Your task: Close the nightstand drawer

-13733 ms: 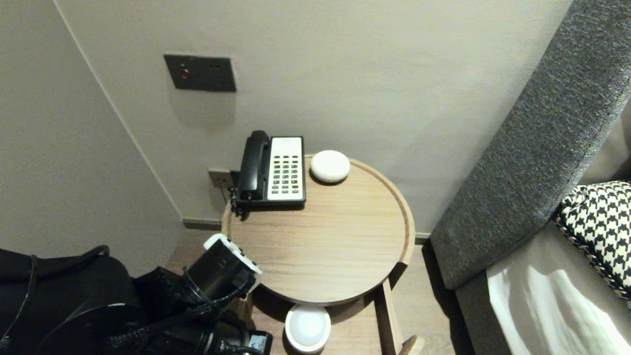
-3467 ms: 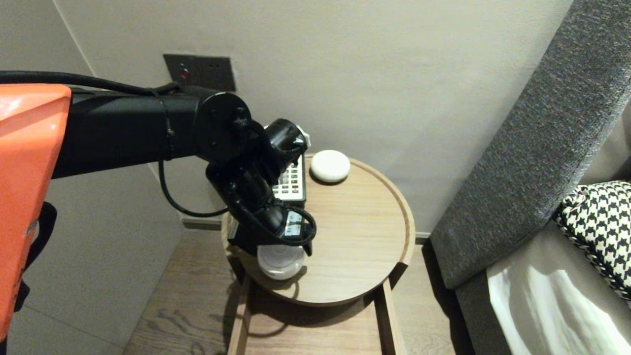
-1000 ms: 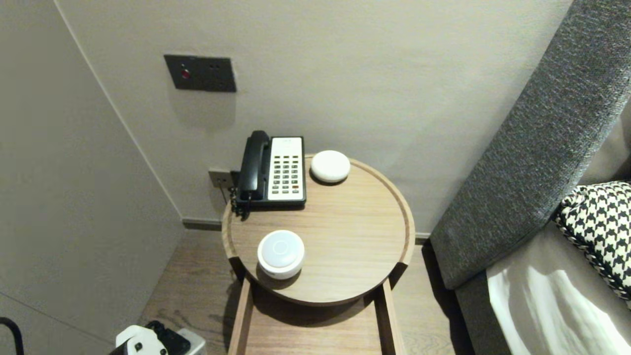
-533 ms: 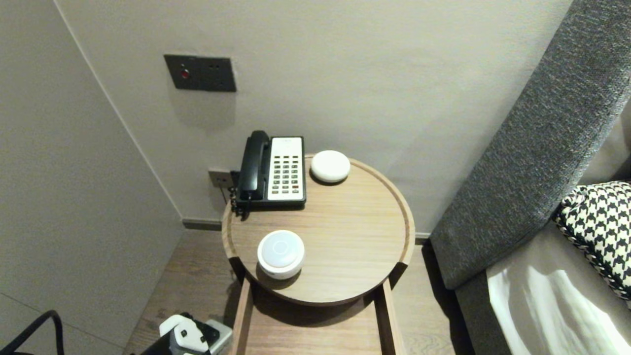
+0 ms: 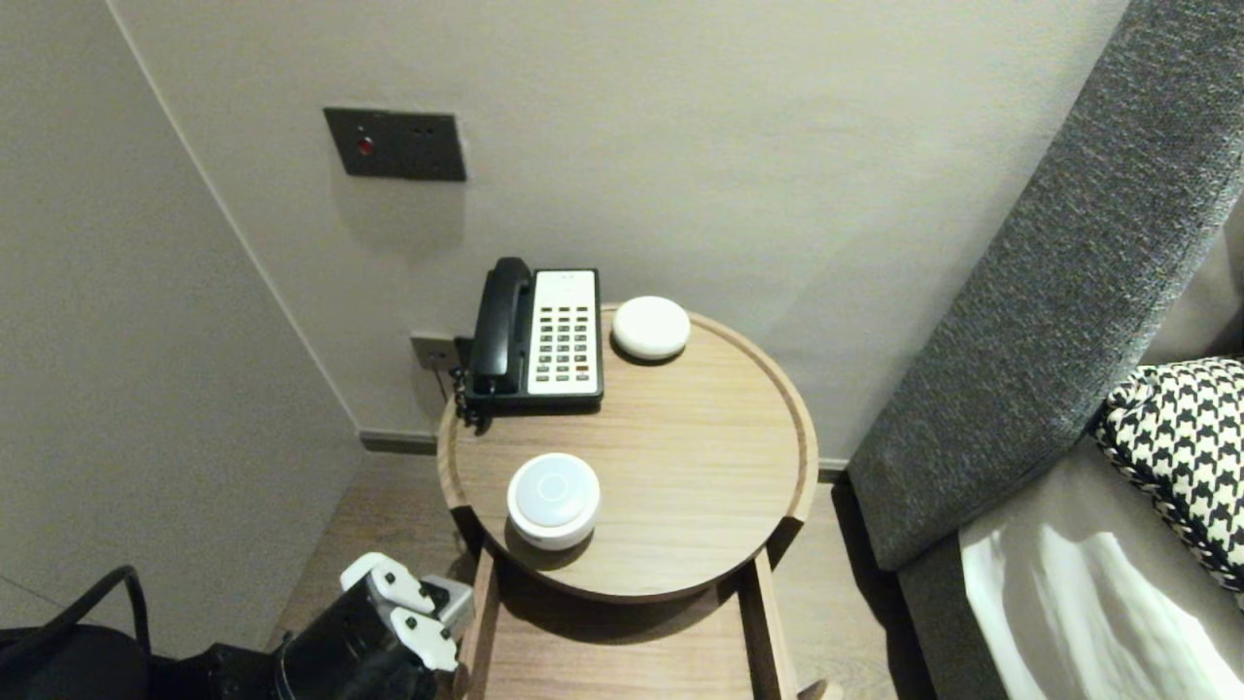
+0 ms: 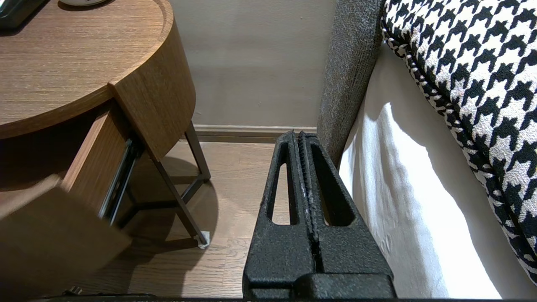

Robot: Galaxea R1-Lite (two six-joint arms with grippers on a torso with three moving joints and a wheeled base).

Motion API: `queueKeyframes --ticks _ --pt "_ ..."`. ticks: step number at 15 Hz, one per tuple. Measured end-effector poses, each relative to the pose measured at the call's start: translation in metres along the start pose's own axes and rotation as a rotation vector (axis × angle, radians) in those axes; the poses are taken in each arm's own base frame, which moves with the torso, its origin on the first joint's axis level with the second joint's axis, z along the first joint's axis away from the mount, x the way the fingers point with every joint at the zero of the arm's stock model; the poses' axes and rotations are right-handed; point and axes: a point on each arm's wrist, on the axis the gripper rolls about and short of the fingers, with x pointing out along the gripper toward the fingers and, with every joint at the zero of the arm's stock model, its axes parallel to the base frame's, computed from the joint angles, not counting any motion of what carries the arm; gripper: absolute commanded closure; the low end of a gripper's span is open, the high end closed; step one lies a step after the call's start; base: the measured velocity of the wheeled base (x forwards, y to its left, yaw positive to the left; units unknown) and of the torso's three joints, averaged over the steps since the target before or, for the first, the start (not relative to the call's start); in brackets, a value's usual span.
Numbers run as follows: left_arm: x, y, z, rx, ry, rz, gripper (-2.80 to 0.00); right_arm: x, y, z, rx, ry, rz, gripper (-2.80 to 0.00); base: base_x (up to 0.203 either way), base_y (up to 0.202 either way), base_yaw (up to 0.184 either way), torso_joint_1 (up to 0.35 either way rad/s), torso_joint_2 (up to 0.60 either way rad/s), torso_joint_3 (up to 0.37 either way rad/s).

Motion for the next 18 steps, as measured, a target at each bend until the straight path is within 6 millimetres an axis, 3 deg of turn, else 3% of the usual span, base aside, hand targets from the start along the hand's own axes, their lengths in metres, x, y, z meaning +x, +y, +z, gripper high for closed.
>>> queueKeyframes --ticks 8,18 --pt "0.008 0.002 0.037 -0.076 -0.062 0.015 0.00 0.000 0.000 0.000 0.000 0.000 0.000 0.00 0.000 0.000 0.000 0.000 0.00 0.000" --pt "0.022 0.001 0.062 -0.121 -0.170 0.039 0.00 0.000 0.000 0.000 0.000 0.000 0.000 0.00 0.000 0.000 0.000 0.000 0.00 0.000"
